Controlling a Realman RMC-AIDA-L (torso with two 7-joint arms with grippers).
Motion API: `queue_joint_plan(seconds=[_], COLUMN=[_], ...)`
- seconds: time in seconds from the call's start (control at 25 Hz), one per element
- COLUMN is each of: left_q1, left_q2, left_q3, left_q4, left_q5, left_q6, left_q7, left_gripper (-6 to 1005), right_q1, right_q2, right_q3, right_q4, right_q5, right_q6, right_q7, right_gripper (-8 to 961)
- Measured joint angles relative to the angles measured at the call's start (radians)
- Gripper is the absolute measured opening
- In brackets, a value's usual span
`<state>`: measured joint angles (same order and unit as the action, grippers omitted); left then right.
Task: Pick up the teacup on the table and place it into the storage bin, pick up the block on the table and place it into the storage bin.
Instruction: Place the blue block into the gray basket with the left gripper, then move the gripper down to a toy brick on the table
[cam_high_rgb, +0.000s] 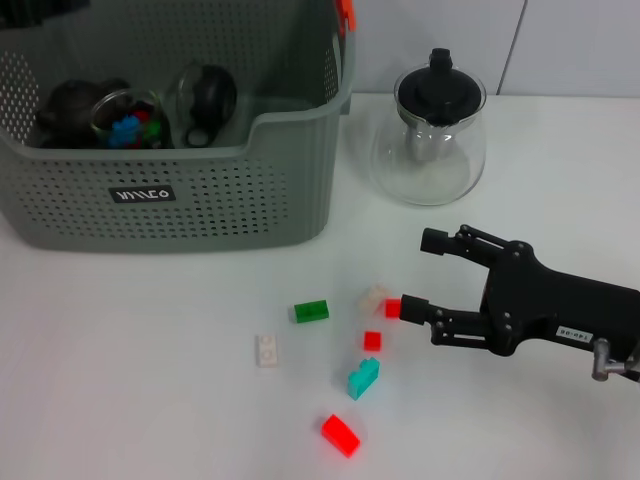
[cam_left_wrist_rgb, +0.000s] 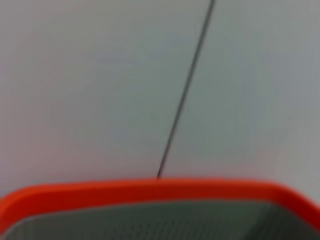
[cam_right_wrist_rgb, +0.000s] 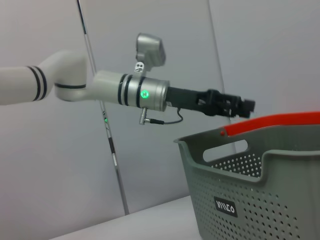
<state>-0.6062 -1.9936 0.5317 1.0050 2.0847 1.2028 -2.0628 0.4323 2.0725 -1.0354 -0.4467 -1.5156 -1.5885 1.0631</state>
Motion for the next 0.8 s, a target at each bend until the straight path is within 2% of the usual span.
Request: queue_joint_plan(seconds=[0.16,0.24,0.36,0.48,0.56,0.8], left_q1=[0.054,0.091,0.136,0.18,0.214,0.313], left_q2=[-0.01,-0.018,-0.025,-0.042,-0.062,-0.13], left_q3=[-0.078,-0.135,-0.187,-0.192,-0.176,-0.057], left_q4=[-0.009,-0.034,-0.084,-0.101,-0.102,-0.098], left_q5=[-0.195,-0.332,-0.432,-0.407,-0.367,-0.21], left_q6=[0.141,0.308,0.533,0.662,0.702,0.716], left_q7=[0.112,0.237,0.39,0.52,0.623,0.863], left_gripper=[582,580,577,573,570,568], right_q1=[0.0,0.001,0.001,0.001,0.002,0.003], right_q2=[0.0,0.001,0.001,0.001,0.001,0.002], right_q3=[0.0,0.0,0.0,0.0,0.0,0.0], right_q4=[-0.001,-0.001,-0.002,-0.002,0.0,0.004], right_q5=[0.0,-0.001,-0.001,-0.002,-0.003,-0.003], right_q6=[0.0,0.0,-0.001,-0.001,0.001,0.002], right_q7=[0.001,0.003,0.004,0.003,0.003,0.006], right_gripper=[944,944,944,944,944,944])
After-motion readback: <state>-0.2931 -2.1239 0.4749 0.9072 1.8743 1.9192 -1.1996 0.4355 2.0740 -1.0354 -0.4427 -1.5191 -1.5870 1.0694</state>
